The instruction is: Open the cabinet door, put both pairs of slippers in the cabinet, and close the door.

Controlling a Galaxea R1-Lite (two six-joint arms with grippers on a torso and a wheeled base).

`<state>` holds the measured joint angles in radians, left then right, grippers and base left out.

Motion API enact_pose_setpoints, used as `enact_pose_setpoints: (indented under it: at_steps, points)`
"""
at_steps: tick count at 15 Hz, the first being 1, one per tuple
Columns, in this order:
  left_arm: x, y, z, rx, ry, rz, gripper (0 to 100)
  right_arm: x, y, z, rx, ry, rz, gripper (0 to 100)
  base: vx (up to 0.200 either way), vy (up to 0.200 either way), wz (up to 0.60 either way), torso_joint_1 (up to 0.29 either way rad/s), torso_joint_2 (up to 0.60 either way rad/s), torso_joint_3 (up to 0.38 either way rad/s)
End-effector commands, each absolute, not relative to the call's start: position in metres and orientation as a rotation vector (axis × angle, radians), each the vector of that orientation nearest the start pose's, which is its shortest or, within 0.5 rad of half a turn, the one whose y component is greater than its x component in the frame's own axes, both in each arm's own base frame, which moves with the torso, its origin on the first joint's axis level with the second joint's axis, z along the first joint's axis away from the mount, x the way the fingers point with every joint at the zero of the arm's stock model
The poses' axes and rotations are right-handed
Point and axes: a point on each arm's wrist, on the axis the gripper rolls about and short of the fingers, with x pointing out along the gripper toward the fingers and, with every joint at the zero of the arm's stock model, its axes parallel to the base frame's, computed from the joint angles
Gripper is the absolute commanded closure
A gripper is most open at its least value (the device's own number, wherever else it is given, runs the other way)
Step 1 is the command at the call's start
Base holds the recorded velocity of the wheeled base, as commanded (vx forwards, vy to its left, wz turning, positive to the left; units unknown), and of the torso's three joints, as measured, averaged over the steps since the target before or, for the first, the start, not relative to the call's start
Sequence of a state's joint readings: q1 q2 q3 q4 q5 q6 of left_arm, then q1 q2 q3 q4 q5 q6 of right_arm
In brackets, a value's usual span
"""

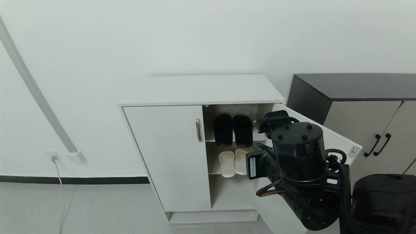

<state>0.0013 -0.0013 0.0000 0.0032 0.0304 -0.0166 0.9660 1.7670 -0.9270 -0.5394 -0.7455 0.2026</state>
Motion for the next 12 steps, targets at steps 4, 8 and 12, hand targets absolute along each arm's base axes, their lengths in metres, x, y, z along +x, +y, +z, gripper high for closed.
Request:
enact_pose_setpoints:
  at_steps: [4,8,12]
  points:
    - [-0.0228,0.0007,0.0752,-0.017,0.003,0.032,100,0.1964,0.2575,0.1845,-0.03,0.221,0.197,100,0.0,0.0,0.0,0.203,-0.51,-0.319]
    - [-0.0228,0.0007,0.0752,-0.017,0.003,0.032,100,0.1962,0.2572,0.185,-0.029,0.22,0.197,100,0.0,0.0,0.0,0.217,-0.54,-0.316]
    - [-0.0228,0.0007,0.0752,-0.017,0.003,0.032,100,0.1958,0.2567,0.1847,-0.03,0.221,0.197,100,0.0,0.0,0.0,0.251,-0.58,-0.336]
